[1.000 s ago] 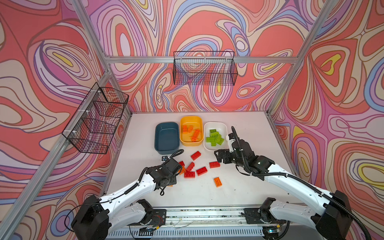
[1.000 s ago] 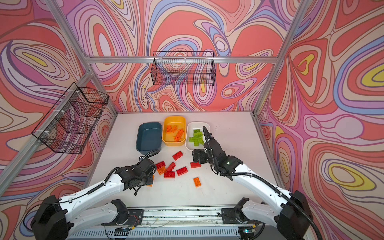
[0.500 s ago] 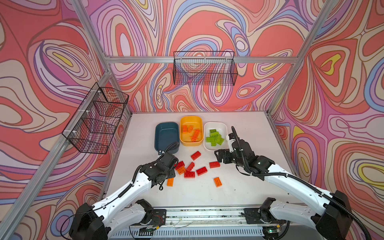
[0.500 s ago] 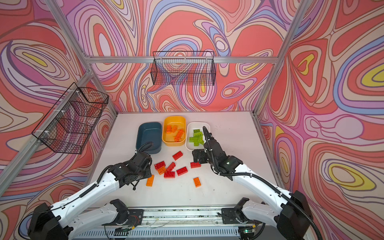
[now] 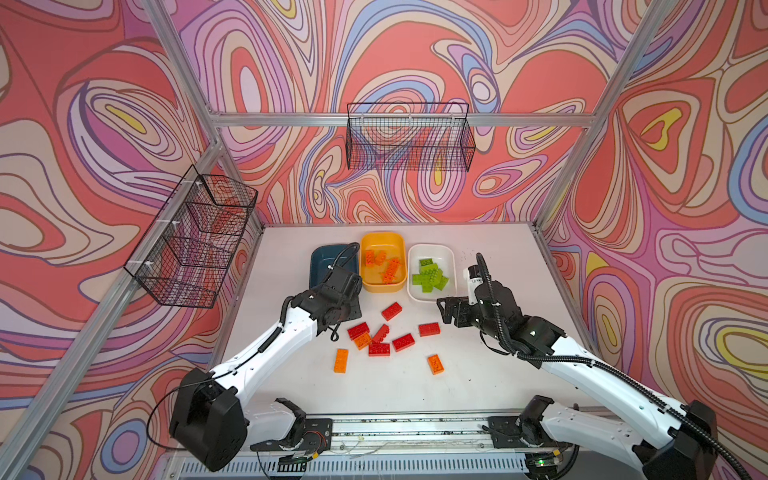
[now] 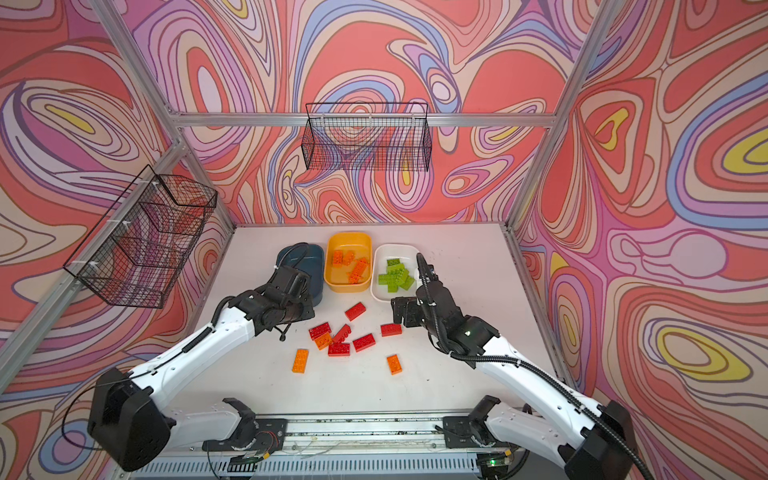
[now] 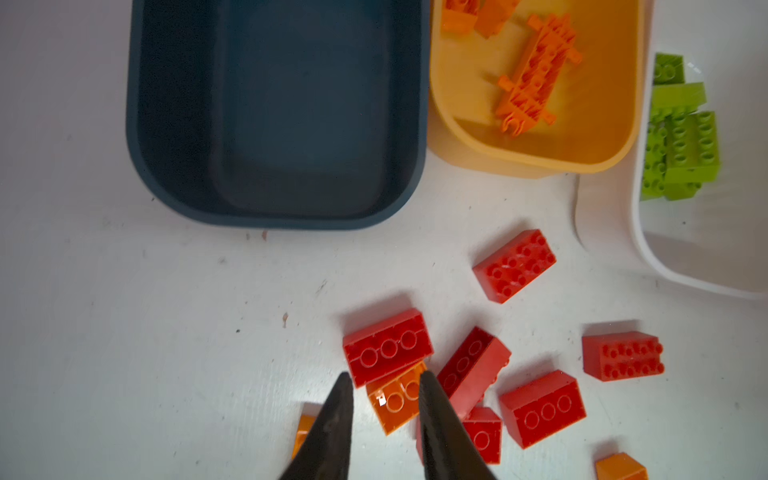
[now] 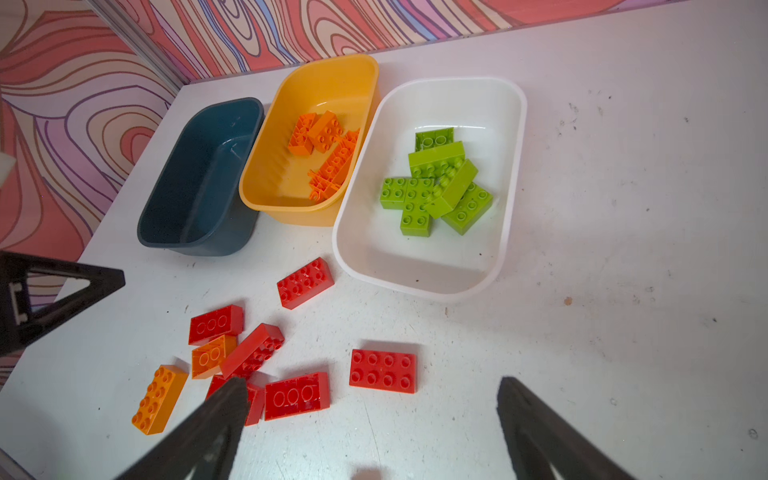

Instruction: Sort the legos into containers by color

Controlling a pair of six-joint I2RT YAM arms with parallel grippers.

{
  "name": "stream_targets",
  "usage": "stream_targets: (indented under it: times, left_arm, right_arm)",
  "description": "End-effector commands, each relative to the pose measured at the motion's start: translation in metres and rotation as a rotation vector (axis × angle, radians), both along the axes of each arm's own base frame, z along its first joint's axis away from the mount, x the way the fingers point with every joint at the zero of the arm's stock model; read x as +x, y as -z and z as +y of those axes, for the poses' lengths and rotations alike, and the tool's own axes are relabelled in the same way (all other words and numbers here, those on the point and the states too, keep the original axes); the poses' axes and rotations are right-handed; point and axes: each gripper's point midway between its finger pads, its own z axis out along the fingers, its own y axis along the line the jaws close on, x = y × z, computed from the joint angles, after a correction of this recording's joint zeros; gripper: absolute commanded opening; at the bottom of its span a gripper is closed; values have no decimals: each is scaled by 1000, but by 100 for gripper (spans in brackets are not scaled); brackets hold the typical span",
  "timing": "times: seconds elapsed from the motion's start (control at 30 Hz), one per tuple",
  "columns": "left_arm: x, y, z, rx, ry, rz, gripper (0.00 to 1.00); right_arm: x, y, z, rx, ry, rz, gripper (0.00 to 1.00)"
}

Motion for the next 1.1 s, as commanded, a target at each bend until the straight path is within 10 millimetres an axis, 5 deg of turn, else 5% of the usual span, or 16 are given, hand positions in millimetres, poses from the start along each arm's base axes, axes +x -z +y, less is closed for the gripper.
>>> stream_targets:
  times: [0.0, 0.1, 0.27, 0.43, 0.6, 0.77, 1.07]
  left_arm:
    - [9, -7, -12, -14, 51, 11, 31]
    - [-9, 7, 1, 27, 44, 57, 33]
    - [-64, 42, 30, 52, 33, 142, 41]
    - [-101, 63, 35, -9, 57, 167, 50]
    - [-114, 84, 31, -8, 54, 231, 54]
    - [-114, 96, 21, 3, 90, 244, 60]
    - [-117, 128, 29, 97, 63, 337, 60]
  right_arm:
    - [-6, 6, -10, -32, 18, 9, 98]
    - [-10, 8, -15, -46, 27, 4, 98]
    - [-8, 13, -17, -68, 27, 7, 98]
    - [-1, 19, -3, -70, -13, 22, 98]
    - [3, 16, 7, -46, -40, 22, 98]
    - [0, 14, 2, -51, -26, 23, 98]
    - [-6, 7, -9, -53, 1, 13, 98]
